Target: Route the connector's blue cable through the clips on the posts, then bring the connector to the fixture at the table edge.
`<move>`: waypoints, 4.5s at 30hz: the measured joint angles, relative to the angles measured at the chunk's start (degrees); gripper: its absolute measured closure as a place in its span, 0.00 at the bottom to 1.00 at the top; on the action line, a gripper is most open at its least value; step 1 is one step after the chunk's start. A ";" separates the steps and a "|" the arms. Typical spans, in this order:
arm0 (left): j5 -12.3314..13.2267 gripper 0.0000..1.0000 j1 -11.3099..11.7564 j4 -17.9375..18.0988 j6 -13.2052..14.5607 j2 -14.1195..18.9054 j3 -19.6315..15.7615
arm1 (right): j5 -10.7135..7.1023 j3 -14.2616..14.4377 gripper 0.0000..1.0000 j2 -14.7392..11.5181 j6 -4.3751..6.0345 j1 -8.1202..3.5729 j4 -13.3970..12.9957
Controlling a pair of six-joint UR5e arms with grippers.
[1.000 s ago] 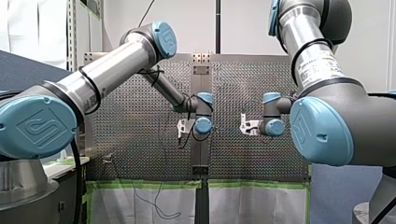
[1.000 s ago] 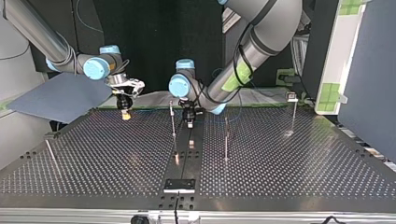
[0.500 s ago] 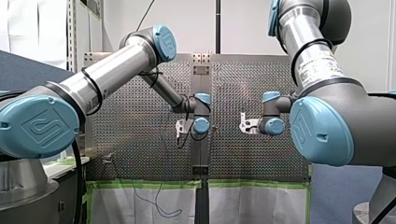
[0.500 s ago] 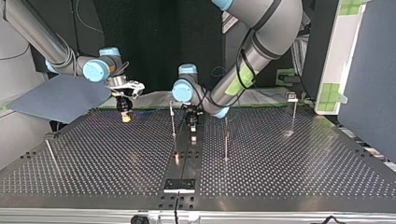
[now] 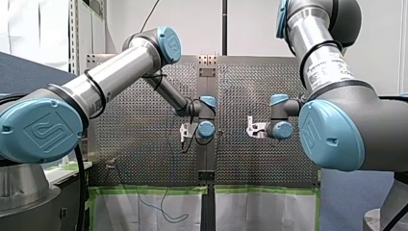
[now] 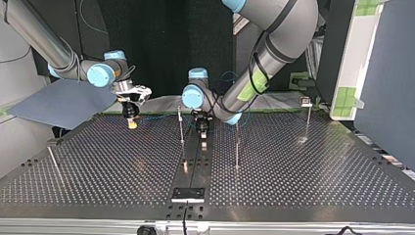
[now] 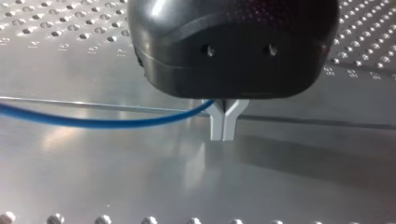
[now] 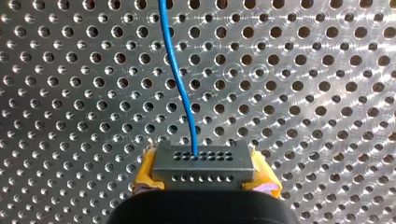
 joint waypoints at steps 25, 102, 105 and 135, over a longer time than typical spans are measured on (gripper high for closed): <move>-0.09 0.97 -0.01 -0.27 -0.05 0.00 0.00 | -1.26 -3.51 1.00 1.39 -0.27 -0.16 0.91; 0.34 0.00 -6.04 -7.84 5.85 9.29 -11.55 | -1.40 -3.61 1.00 1.57 -0.48 0.07 4.06; 0.30 0.00 -6.54 -7.51 5.83 9.67 -11.93 | -1.40 -3.61 1.00 1.56 -0.49 0.07 4.06; 0.38 0.00 -11.75 -3.77 3.69 9.96 -14.41 | -1.57 -3.63 1.00 1.64 -0.46 0.32 4.01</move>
